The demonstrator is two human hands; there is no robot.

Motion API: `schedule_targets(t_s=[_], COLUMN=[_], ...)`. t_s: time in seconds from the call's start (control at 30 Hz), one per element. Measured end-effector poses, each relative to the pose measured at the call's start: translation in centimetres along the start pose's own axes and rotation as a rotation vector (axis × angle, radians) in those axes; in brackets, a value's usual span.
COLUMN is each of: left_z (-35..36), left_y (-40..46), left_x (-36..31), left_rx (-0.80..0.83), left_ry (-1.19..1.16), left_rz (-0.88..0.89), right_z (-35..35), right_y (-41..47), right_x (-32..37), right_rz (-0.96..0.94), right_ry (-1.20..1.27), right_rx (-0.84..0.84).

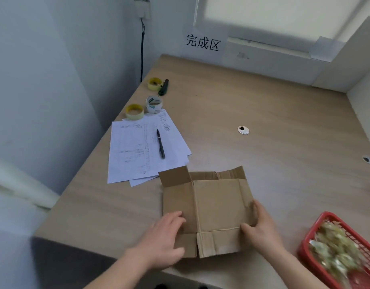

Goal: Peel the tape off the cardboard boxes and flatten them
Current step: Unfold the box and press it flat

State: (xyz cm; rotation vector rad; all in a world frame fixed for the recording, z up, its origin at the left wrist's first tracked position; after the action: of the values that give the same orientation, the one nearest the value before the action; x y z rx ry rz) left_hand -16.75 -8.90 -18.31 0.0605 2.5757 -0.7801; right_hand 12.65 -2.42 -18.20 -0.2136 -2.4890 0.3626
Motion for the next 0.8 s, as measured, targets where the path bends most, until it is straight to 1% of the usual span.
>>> schedule_targets(t_s=[0.07,0.17,0.2,0.27,0.33,0.37,0.4,0.47,0.57,0.7,0.8], left_z=[-0.3,-0.2,0.0,0.8,2.0,2.5,3.0,3.7,4.1,4.7,5.3], left_y=[1.0,2.6,2.9,3.2,2.9,2.8,2.5,2.1,1.7,1.5,1.6], left_x=[-1.3,-3.5,-4.0,-4.7,-5.1,-5.3,-5.6,-6.3,-7.0,-7.3,-7.1], left_rx=[-0.121,-0.225,-0.241,-0.258,-0.226,-0.212,-0.201,-0.185,-0.165,-0.178,-0.178], left_ry=[-0.092,-0.061,-0.058,-0.050,-0.053,-0.065,-0.079,-0.099,-0.089,-0.065,-0.057], left_rz=[-0.058,-0.101,-0.105,-0.125,-0.154,-0.171,-0.186,-0.209,-0.248,-0.270,-0.290], right_z=[0.0,-0.8,-1.1,-1.9,-2.7,-3.1,-3.3,-3.5,-3.3,-2.4,-2.2], right_y=[0.4,1.4,2.1,4.1,6.4,7.5,8.6,10.4,12.1,13.1,13.7], right_x=[0.9,1.7,2.1,3.5,5.0,5.7,6.3,6.9,7.1,7.0,6.4], right_rz=[-0.073,-0.154,-0.221,-0.357,-0.446,-0.475,-0.484,-0.431,-0.371,-0.330,-0.243], right_ry=[-0.063,-0.306,-0.359,-0.370,-0.345,-0.372,-0.432,-0.560,-0.624,-0.689,-0.633], right_rx=[0.023,0.026,0.036,0.074,0.095,0.101,0.127,0.253,0.430,0.553,0.600])
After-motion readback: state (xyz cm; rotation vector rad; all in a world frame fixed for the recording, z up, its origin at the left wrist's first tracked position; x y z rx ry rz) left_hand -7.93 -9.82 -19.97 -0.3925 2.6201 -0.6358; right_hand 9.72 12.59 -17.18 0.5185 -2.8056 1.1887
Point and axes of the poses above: each hand's wrist, its own y-axis towards the middle knuckle, its own z-axis out of the palm, x = y × z, the point moved 3 cm from there along y, towards the middle knuckle, and after that the axes turned 8 degrees about -z, right-handed, at the moved point
